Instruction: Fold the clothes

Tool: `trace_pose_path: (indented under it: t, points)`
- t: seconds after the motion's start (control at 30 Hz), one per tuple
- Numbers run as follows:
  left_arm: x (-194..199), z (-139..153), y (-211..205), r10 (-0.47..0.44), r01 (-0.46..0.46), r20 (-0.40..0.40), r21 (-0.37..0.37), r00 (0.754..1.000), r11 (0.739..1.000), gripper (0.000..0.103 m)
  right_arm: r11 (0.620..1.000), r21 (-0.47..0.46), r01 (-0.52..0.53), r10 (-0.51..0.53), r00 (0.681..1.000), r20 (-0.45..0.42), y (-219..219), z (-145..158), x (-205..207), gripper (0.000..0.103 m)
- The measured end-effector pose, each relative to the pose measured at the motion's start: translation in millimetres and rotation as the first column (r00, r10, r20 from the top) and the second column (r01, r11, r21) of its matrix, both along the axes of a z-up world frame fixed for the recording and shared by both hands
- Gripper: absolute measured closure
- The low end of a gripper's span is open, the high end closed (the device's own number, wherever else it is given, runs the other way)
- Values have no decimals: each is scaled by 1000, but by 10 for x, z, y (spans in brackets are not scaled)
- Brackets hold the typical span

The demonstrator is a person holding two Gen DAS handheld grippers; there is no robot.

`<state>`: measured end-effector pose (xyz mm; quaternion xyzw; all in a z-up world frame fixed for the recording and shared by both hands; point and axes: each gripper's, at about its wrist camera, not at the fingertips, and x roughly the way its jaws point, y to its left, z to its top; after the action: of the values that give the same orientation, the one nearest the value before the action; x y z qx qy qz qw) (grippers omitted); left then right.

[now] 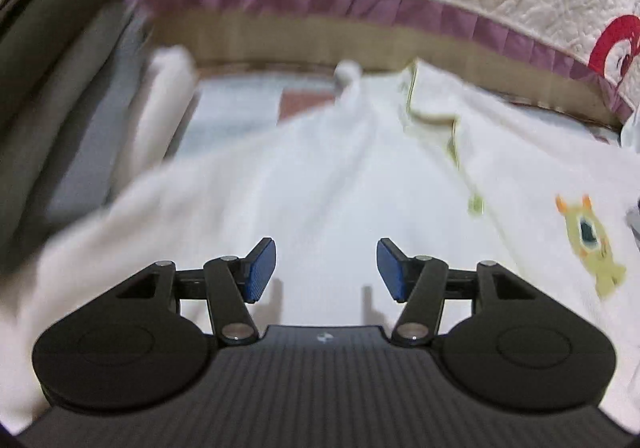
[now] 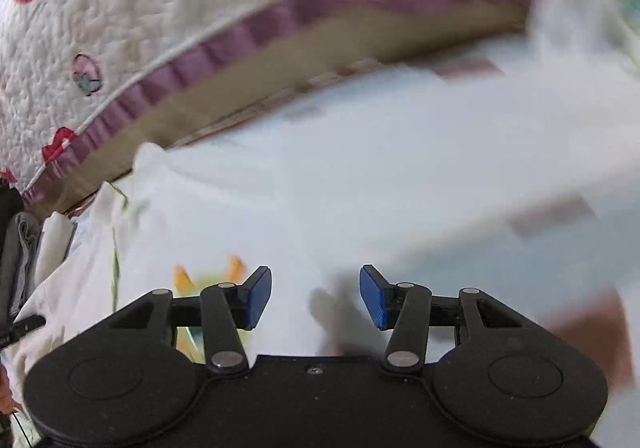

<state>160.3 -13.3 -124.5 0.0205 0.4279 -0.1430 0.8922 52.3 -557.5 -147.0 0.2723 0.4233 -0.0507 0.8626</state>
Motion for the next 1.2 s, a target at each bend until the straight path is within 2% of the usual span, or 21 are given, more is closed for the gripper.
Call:
trace_pose_path:
  t: [0.1, 0.2, 0.3, 0.4, 0.43, 0.47, 0.5, 0.57, 0.6, 0.73, 0.8, 0.83, 0.87, 0.9, 0.93, 0.97, 1.03, 1.07, 1.2]
  points:
    - [-315, -98, 243, 49, -48, -44, 30, 998, 998, 48, 1000, 18, -23, 23, 1000, 5, 22, -108, -274, 49]
    - [-570, -194, 502, 117, -123, -116, -50, 986, 991, 48, 997, 72, -37, 34, 998, 45, 62, -177, -352, 48]
    - [-716, -295, 652, 163, -180, -170, -92, 972, 979, 48, 994, 108, 2, -9, 998, 60, 142, -311, -256, 47]
    - [-786, -396, 734, 180, -209, -223, -114, 958, 971, 48, 997, 77, 11, -19, 994, 108, 276, -371, -112, 48]
    - [-788, -412, 746, 185, -217, -232, -119, 955, 969, 48, 999, 34, -11, 7, 994, 110, 341, -356, -50, 56]
    - [-798, -411, 755, 187, -220, -232, -125, 955, 967, 48, 999, -22, -37, 39, 994, 105, 412, -331, 17, 96]
    - [-809, -409, 764, 190, -224, -231, -131, 954, 966, 48, 996, -83, -42, 51, 994, 101, 463, -283, 58, 100]
    - [-853, -406, 789, 183, -223, -241, -152, 953, 963, 48, 981, -195, 6, 20, 991, 132, 455, -128, 10, 101]
    - [-878, -404, 803, 178, -222, -247, -164, 952, 961, 48, 977, -211, 22, 5, 992, 130, 414, -111, -3, 101]
    - [-927, -455, 813, 162, -216, -267, -187, 950, 958, 46, 989, -144, 26, -14, 996, 83, 217, -191, 14, 99]
    - [-929, -457, 806, 143, -209, -279, -220, 950, 953, 40, 997, -72, -3, 6, 999, 52, 180, -291, 33, 90]
    - [-934, -466, 803, 132, -206, -288, -245, 948, 947, 38, 998, -66, 1, 2, 999, 46, 178, -311, 4, 90]
    - [-947, -476, 794, 121, -204, -296, -269, 948, 941, 32, 999, -47, 4, -2, 998, 55, 169, -315, -53, 83]
    - [-958, -488, 777, 111, -199, -300, -284, 948, 938, 31, 1000, -17, 5, -4, 998, 64, 154, -317, -116, 66]
    - [-972, -492, 749, 104, -191, -295, -284, 950, 940, 31, 1000, 13, 6, -7, 997, 74, 139, -319, -179, 59]
    - [-989, -486, 712, 96, -177, -283, -273, 954, 946, 34, 999, 43, 7, -11, 997, 79, 125, -331, -260, 57]
    - [-1011, -470, 630, 76, -141, -262, -238, 962, 961, 93, 998, 70, -5, 0, 997, 71, 129, -343, -404, 57]
    - [-1019, -457, 597, 71, -128, -255, -215, 964, 968, 101, 998, 65, -19, 14, 998, 66, 149, -335, -465, 57]
    - [-1051, -363, 552, 105, -135, -212, -133, 972, 982, 101, 995, -98, -19, 28, 995, 99, 423, -147, -689, 54]
